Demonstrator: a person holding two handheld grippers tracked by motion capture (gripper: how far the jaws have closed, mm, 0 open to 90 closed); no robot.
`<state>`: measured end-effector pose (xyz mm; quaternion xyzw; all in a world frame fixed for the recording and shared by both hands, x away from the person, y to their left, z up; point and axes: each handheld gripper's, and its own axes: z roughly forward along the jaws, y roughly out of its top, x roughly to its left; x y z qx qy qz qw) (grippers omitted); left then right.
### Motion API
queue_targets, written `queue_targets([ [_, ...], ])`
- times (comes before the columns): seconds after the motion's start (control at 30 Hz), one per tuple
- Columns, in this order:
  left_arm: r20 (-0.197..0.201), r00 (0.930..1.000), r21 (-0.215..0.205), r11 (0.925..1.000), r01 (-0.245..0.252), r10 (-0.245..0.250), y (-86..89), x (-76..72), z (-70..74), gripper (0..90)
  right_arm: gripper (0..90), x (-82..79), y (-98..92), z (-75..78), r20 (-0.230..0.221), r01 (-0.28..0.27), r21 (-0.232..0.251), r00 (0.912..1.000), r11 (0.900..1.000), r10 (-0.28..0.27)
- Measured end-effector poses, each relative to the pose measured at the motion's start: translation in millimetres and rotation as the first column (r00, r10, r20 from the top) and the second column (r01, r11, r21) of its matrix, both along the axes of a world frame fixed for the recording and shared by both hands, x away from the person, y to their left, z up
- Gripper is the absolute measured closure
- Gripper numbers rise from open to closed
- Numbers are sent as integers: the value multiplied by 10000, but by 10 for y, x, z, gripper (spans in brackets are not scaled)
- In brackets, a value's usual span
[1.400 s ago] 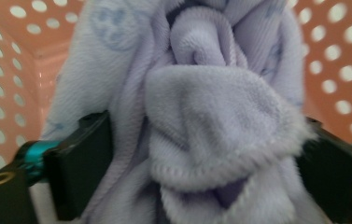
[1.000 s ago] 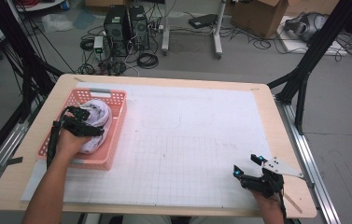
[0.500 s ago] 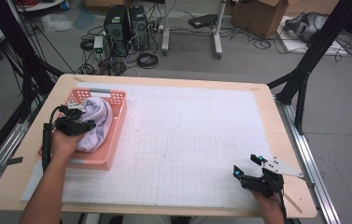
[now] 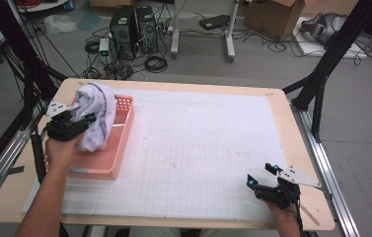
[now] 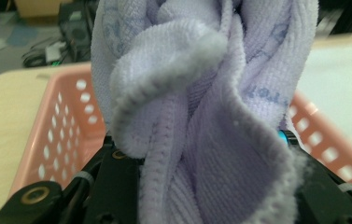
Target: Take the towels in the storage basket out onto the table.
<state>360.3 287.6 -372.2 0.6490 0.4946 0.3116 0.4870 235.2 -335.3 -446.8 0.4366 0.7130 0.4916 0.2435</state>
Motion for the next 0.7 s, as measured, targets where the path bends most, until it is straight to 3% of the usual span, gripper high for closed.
queue_targets([
  [0.3, 943, 9953, -498, 9984, 265, -217, 8, -54, 164, 616, 150, 3, -11, -1, 32, -9, 102, 10000, 9999, 8],
  [0.43, 1514, 9882, -955, 9948, 368, -221, 0, -53, 258, 617, 150, 2, -12, -2, 48, -8, 102, 10000, 9999, 8],
  [0.7, 1825, 9825, -1261, 9901, 609, -372, -51, -31, 341, 615, 150, 12, -19, -3, 10, -46, 140, 10000, 9999, 46],
])
